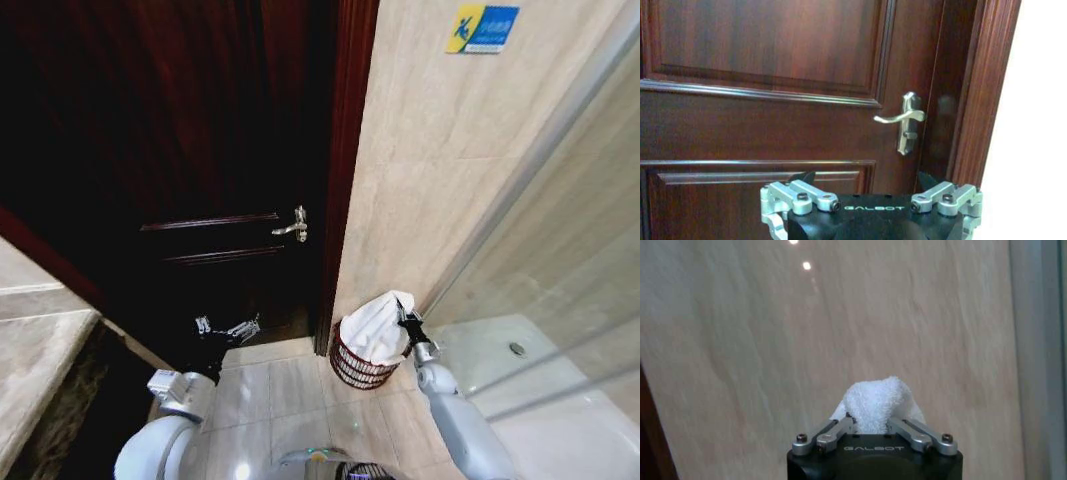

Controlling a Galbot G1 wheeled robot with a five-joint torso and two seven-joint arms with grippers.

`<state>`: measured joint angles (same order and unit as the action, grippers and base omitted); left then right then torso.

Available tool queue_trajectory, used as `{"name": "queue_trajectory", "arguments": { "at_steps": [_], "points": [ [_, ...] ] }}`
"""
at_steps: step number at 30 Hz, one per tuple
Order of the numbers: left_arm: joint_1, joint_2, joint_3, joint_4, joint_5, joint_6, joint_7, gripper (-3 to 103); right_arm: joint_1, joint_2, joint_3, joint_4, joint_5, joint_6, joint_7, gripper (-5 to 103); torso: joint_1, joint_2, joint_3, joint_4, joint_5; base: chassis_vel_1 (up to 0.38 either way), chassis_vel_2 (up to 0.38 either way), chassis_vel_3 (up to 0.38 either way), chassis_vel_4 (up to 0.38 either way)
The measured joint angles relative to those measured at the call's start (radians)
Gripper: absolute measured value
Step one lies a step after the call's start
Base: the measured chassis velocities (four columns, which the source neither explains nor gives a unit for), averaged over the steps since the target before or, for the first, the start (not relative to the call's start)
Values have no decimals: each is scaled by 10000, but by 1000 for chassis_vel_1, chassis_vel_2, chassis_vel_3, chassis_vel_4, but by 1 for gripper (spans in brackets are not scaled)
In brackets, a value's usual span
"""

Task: Discard the used towel into the hamper.

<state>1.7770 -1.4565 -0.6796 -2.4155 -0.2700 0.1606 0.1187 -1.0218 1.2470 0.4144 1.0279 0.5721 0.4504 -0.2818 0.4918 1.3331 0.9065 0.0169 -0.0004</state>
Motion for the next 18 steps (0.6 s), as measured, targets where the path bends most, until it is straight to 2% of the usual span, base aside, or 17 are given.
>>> {"name": "queue_trajectory", "arguments": {
  "at_steps": [6, 8, 9, 18],
  "points": [
    [2, -1, 0, 0, 0, 0, 0, 100, 243, 151, 4, -998, 140, -846, -136, 10, -18, 5, -5, 1, 2, 16, -14, -14, 26],
    [3, -1, 0, 0, 0, 0, 1, 100, 337, 200, -35, -1444, 213, -1364, -215, 10, -19, 5, -5, 0, 6, 24, -23, -30, 39],
    [3, -1, 0, 0, 0, 0, 1, 100, 337, 200, -35, -1444, 213, -1364, -215, 10, -19, 5, -5, 0, 6, 0, 0, 0, 0],
    [2, -1, 0, 0, 0, 0, 0, 100, 1106, 460, 190, -2964, -627, -2719, -414, 10, -10, 4, -3, 1, 5, 0, 0, 0, 0]
  ]
}}
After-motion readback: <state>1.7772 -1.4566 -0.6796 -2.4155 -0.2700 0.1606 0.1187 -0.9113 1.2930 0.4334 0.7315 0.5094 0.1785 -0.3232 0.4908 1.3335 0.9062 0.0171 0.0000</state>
